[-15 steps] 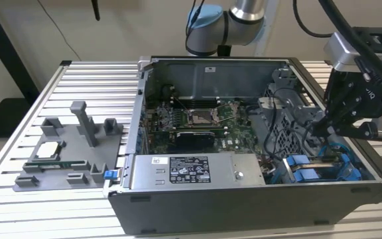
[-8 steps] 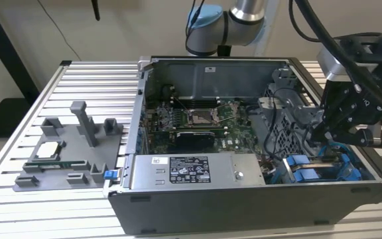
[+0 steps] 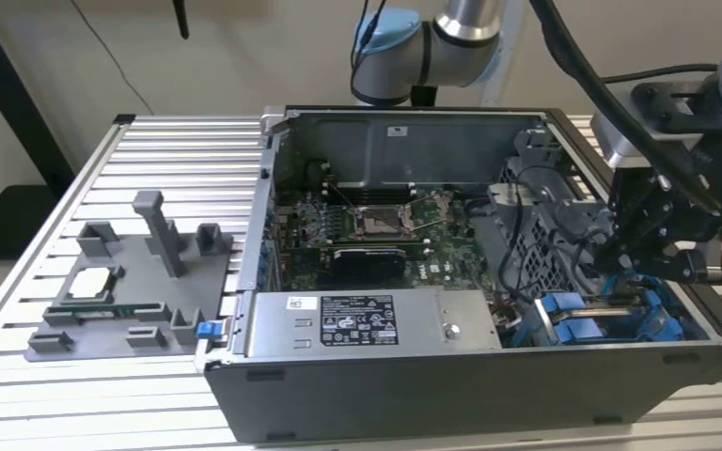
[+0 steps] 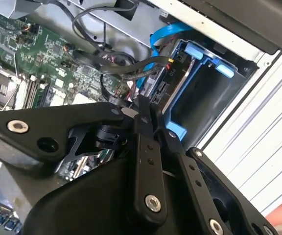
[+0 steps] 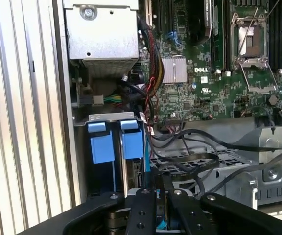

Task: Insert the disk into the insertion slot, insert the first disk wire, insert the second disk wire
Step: 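Insert the second disk wire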

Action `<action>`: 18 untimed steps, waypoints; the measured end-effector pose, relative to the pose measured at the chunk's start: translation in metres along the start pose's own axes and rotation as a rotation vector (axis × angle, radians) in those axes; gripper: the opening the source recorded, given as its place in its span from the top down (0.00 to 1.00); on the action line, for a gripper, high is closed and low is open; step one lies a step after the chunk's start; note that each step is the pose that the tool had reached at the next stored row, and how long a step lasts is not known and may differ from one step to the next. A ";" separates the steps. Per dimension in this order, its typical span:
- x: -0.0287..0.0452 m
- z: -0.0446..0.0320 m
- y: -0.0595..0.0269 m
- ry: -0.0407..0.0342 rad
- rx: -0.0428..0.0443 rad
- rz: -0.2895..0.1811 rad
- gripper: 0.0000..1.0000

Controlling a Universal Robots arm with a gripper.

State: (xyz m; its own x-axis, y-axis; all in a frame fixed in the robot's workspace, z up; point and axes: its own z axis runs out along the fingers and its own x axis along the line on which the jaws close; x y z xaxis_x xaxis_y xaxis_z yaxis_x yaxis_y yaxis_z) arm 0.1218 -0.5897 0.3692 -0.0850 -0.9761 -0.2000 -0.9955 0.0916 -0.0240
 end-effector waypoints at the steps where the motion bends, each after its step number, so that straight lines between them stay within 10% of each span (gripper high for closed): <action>1: 0.0001 0.0003 0.0002 0.0029 0.0046 -0.001 1.00; 13: 0.0017 0.0052 0.0045 0.0209 0.0825 -0.019 1.00; 18: 0.0041 0.0083 0.0061 0.0285 0.0925 -0.021 1.00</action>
State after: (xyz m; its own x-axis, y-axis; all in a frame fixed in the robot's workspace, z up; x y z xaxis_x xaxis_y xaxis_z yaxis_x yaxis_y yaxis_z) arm 0.1157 -0.5915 0.3601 -0.0664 -0.9831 -0.1705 -0.9891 0.0874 -0.1186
